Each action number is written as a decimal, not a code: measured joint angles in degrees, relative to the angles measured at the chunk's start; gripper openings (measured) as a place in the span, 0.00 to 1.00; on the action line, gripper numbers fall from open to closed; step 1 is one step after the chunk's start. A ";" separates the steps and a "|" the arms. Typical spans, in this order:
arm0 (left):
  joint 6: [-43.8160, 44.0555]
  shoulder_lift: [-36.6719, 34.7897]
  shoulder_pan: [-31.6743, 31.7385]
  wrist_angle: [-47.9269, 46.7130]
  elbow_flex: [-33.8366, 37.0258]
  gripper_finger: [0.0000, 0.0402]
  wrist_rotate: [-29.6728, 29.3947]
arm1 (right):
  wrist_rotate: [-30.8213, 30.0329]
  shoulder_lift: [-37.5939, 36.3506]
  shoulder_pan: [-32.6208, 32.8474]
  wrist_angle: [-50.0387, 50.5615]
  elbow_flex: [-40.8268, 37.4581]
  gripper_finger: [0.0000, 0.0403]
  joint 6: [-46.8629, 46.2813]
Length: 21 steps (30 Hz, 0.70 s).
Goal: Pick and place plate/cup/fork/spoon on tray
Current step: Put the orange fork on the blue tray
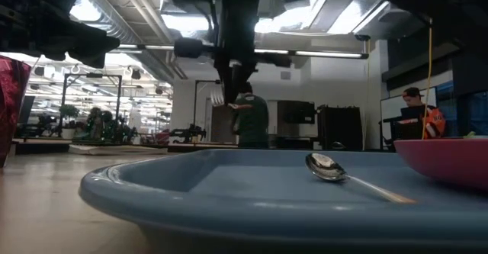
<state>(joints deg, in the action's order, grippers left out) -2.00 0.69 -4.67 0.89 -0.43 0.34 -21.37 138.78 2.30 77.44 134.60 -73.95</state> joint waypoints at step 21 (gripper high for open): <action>0.00 -0.02 -0.02 0.00 0.00 0.32 -0.07 | 9.50 2.65 19.11 1.65 -1.17 0.02 -33.84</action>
<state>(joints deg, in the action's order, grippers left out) -2.00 0.67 -4.69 0.89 -0.43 0.27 -11.87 141.44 21.41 79.09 133.43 -107.79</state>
